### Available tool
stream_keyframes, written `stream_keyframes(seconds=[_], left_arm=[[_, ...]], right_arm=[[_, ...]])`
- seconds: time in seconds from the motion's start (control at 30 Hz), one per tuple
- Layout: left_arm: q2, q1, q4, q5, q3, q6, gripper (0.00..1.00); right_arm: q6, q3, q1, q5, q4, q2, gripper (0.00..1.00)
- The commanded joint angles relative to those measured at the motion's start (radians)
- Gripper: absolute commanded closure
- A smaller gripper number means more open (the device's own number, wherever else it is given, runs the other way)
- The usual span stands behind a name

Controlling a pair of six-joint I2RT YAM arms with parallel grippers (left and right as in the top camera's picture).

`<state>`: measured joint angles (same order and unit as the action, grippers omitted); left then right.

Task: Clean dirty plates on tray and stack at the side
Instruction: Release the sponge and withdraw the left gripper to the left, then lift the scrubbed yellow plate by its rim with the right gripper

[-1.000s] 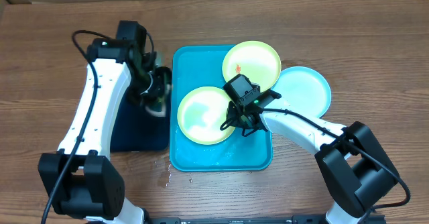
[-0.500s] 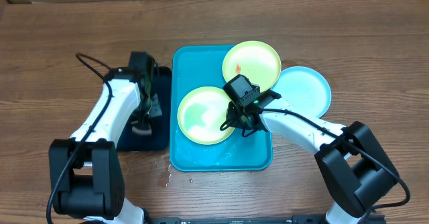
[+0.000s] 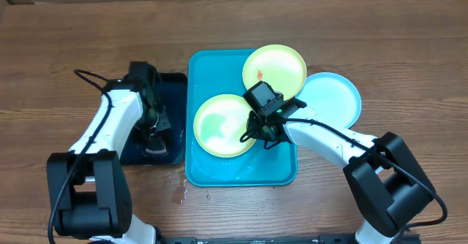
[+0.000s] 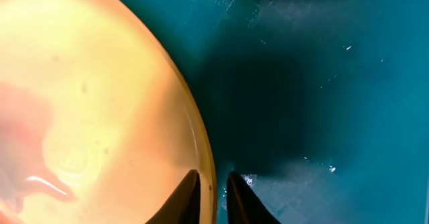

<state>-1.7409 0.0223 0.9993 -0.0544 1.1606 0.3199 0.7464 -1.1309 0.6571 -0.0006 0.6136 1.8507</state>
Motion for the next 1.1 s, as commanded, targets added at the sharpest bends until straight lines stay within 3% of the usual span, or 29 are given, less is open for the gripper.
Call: stream_keyframes(seconds=[0.0, 0.17, 0.4, 0.47, 0.5, 0.53, 0.83, 1.07], left_arm=[[0.035, 0.032, 0.045, 0.145, 0.102, -0.07, 0.55], [0.135, 0.049, 0.142, 0.209, 0.214, -0.085, 0.55], [0.447, 0.049, 0.201, 0.208, 0.251, -0.068, 0.53], [0.533, 0.049, 0.202, 0.204, 0.251, -0.053, 0.42], [0.572, 0.049, 0.201, 0.202, 0.251, -0.048, 0.18], [0.607, 0.049, 0.199, 0.2, 0.251, -0.045, 0.09], [0.765, 0.049, 0.209, 0.2, 0.25, -0.047, 0.0], [0.744, 0.049, 0.235, 0.201, 0.249, -0.047, 0.0]], right_arm=[[-0.002, 0.008, 0.005, -0.001, -0.004, -0.008, 0.83], [-0.002, 0.008, 0.005, -0.001, -0.019, -0.008, 0.82], [-0.002, 0.011, 0.005, 0.007, -0.046, -0.007, 0.81], [-0.002, 0.013, 0.005, 0.007, -0.051, -0.005, 0.81], [-0.002, 0.013, 0.005, 0.007, -0.052, -0.003, 0.81], [-0.001, 0.013, 0.005, 0.007, -0.052, -0.003, 0.81], [0.009, 0.013, 0.005, 0.007, -0.051, -0.002, 0.82], [0.013, 0.013, 0.004, 0.006, -0.051, 0.008, 0.96]])
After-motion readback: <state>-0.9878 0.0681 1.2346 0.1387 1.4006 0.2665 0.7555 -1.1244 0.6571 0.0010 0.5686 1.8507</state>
